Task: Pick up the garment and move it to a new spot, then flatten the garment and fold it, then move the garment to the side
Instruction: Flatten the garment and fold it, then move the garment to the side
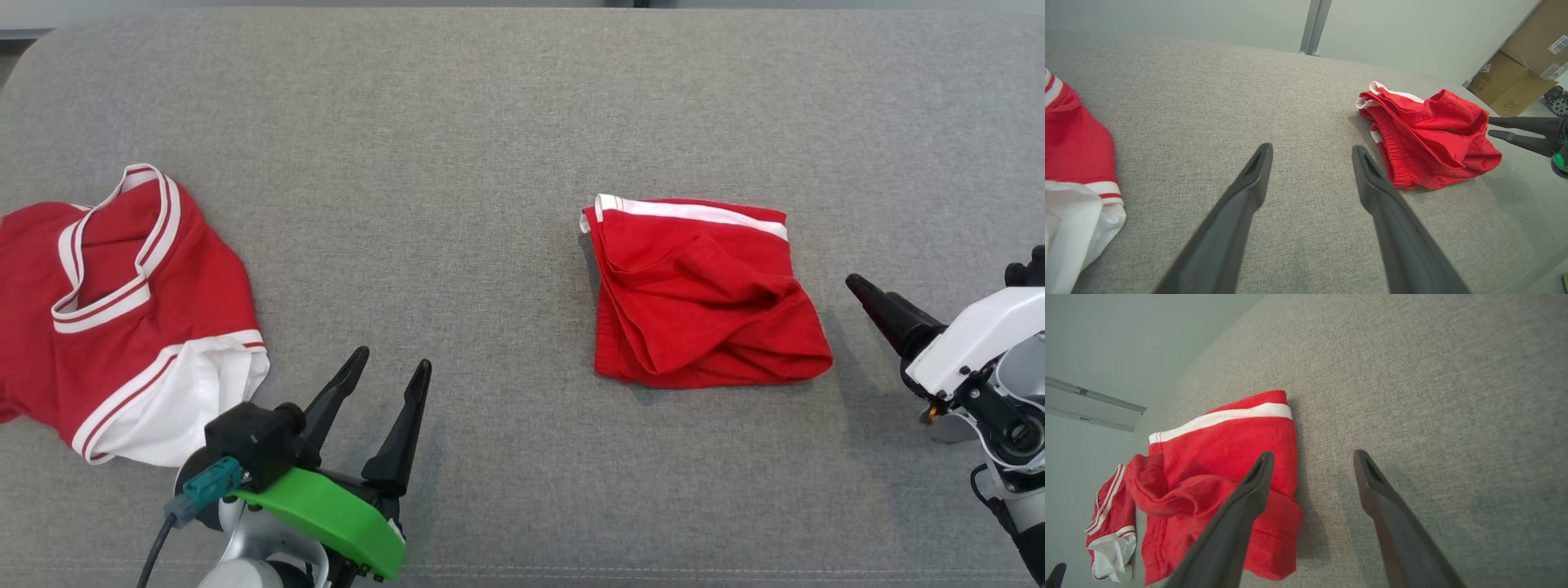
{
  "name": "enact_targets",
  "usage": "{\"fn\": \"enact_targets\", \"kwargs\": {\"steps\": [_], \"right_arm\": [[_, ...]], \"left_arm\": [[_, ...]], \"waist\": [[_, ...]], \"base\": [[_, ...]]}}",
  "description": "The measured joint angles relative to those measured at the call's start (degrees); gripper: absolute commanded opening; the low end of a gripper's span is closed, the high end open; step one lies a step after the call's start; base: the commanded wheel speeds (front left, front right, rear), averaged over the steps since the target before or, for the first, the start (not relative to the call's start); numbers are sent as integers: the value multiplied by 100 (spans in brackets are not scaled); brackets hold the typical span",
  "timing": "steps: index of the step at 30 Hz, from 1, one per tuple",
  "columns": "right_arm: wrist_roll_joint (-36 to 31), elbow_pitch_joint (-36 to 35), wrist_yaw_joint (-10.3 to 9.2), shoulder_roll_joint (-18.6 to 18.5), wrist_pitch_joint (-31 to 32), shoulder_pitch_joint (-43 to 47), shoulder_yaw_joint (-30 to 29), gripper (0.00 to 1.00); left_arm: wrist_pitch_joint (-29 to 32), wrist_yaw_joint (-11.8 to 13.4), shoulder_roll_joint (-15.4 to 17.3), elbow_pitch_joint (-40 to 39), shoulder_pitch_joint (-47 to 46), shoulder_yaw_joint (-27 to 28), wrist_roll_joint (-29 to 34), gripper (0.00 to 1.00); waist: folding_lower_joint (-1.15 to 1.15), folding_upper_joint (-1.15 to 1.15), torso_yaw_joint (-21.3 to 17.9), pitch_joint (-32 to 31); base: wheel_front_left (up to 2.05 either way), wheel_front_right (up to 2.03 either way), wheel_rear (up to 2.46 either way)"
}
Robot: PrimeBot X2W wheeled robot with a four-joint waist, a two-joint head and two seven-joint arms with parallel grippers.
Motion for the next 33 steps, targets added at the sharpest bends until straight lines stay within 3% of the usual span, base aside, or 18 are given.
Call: {"fn": "enact_targets", "kwargs": {"steps": [22,23,25,33], "right_arm": [[108,847,308,345,-65,-408,218,100],[105,860,350,352,-46,-447,272,79],[88,909,401,361,-70,-570,294,0],[67,780,732,226,-20,-862,380,0]], "left_arm": [[15,-44,-64,20,-35,-77,7,100],[14,-44,-65,22,-35,-71,7,100],[-4,-44,-65,32,-35,-38,7,100],[-127,-44,-68,167,-36,103,7,100]], "waist": [[0,0,554,160],[0,0,570,170],[0,0,590,187],[0,0,549,178]], "base": [[0,0,0],[0,0,0],[0,0,0],[0,0,0]]}}
